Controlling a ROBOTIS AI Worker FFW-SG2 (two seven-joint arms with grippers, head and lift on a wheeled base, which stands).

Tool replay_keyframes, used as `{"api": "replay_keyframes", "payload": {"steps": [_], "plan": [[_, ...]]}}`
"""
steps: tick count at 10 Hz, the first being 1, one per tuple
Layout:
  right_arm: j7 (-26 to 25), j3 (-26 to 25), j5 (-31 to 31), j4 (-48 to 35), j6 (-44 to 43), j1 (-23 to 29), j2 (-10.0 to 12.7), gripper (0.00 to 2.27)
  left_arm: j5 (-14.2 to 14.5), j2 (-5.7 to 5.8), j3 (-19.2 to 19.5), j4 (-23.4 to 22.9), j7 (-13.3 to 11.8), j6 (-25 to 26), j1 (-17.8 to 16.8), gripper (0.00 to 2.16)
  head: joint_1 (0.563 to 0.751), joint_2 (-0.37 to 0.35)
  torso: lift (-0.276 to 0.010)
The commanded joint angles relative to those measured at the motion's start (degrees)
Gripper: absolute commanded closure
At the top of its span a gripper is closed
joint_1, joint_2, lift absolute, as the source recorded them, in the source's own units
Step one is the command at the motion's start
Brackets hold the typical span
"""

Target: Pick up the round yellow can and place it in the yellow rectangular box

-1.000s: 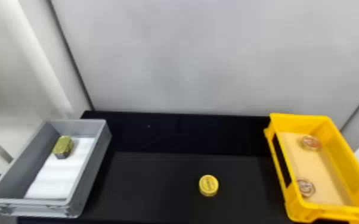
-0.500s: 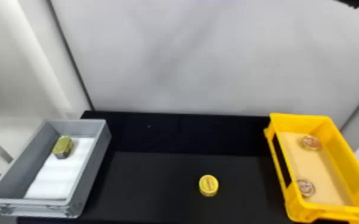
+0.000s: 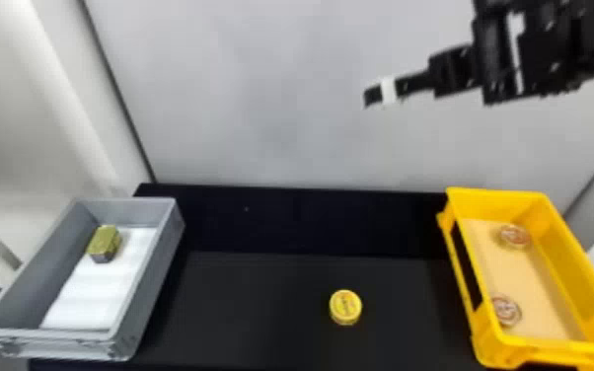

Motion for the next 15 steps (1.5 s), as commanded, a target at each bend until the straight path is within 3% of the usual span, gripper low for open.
{"api": "replay_keyframes", "payload": {"steps": [1, 4, 6, 7, 8, 9, 10, 12, 15], "plan": [[-0.2, -0.3, -3.4, 3.8, 0.8, 6.6, 1.0, 0.12, 0.6, -0.24, -1.1, 0.5, 0.0, 0.3, -0.7, 0.11, 0.694, 0.055, -0.003], [-0.1, 0.0, -3.9, 10.4, 0.8, 16.3, 1.3, 0.08, 1.0, -0.50, -2.3, 1.0, 0.0, 0.3, -1.4, 0.11, 0.694, 0.055, -0.003], [0.9, 3.5, -4.0, 13.0, -0.1, 17.7, 0.5, 0.09, 1.1, -0.68, -2.7, 1.2, 0.0, 0.2, -1.6, 0.11, 0.694, 0.055, -0.003], [3.7, 7.8, -2.5, 14.8, -3.1, 17.1, -0.7, 0.08, 1.4, -0.68, -2.8, 1.4, -0.1, 0.1, -1.6, 0.11, 0.694, 0.055, -0.003], [18.0, 12.8, 10.2, 17.3, -6.1, 16.2, -0.8, 0.09, 1.4, -0.76, -2.9, 1.5, -0.2, 0.1, -1.6, 0.11, 0.694, 0.055, -0.003], [46.4, 17.5, 42.8, 18.9, -11.3, 16.3, 1.6, 0.08, 1.4, -0.76, -3.0, 1.5, -0.2, 0.1, -1.6, 0.11, 0.694, 0.055, -0.003], [58.1, 19.4, 65.8, 19.4, -17.2, 17.8, 4.2, 0.08, 1.4, -0.76, -3.0, 1.8, -0.3, -0.3, -1.5, 0.11, 0.694, 0.055, -0.003], [58.7, 18.7, 67.9, 26.2, -22.7, 18.3, 6.5, 0.05, 1.7, -0.68, -3.2, 2.0, -0.4, -0.6, -1.7, 0.11, 0.694, 0.055, -0.003], [57.9, 17.5, 65.3, 32.0, -28.0, 19.0, 7.5, 0.05, 1.7, -0.76, -3.3, 2.0, -0.4, -0.6, -1.8, 0.11, 0.694, 0.055, -0.003]]}}
